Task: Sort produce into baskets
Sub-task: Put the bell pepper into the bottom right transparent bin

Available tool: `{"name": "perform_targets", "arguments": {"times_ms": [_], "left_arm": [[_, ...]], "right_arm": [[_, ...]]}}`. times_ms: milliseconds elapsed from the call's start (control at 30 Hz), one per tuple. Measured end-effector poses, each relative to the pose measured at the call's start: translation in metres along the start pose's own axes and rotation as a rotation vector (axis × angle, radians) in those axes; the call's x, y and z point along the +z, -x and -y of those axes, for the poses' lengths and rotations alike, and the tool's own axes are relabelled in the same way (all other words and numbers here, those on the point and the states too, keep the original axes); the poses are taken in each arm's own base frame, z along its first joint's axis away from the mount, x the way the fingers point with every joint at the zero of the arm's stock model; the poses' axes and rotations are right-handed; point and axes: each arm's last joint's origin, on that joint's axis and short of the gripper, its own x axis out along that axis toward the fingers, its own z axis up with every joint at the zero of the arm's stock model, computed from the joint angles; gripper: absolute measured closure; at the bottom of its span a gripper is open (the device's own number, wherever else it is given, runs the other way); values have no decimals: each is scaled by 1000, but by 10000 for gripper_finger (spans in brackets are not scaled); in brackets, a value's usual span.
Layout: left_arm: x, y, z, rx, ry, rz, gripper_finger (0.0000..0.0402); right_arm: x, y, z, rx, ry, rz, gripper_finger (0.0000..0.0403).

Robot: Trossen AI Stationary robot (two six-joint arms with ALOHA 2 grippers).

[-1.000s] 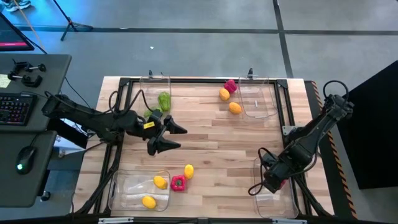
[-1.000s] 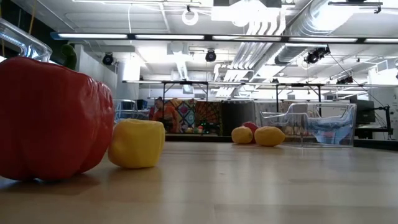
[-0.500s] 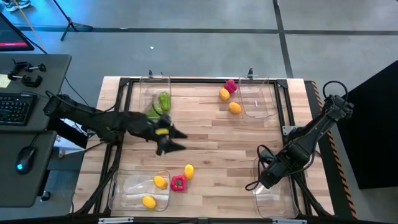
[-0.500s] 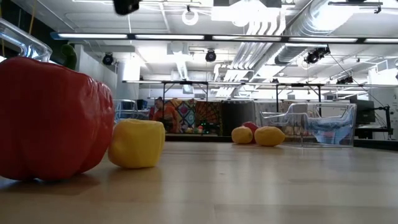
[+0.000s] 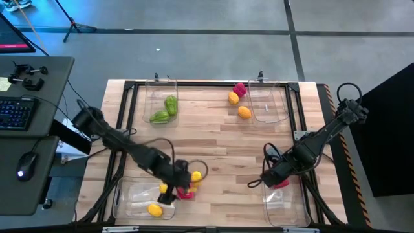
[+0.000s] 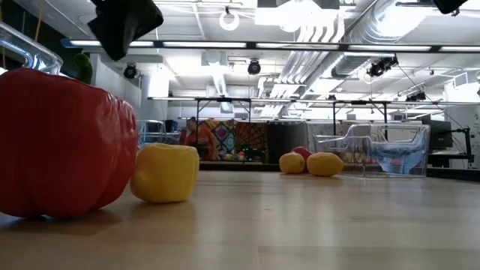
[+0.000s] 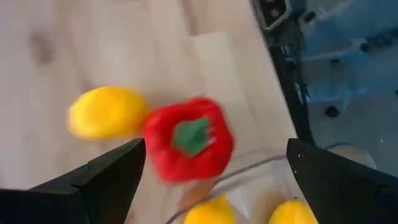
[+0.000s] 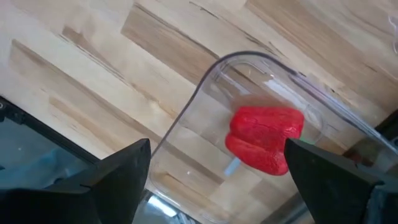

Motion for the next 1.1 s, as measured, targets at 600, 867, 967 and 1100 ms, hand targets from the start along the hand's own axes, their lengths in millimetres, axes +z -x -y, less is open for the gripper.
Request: {"name": "perform_targets", "arguments": {"times_ms": [600,867,967,1100], "left_arm": [[13,-2,-8,132,289,-18,25],[14,6,-10,151,351,12,25],[15,8,-7,140,366,32,25],[11,-2,4,113,306,-21,25]], "right_arm": [[4,0,-1,-1,229,130,44],[5,1,-4,27,182,167,44],[4,1,-6,49,173,167,44],[5,1,-7,57,199,178,44]]}}
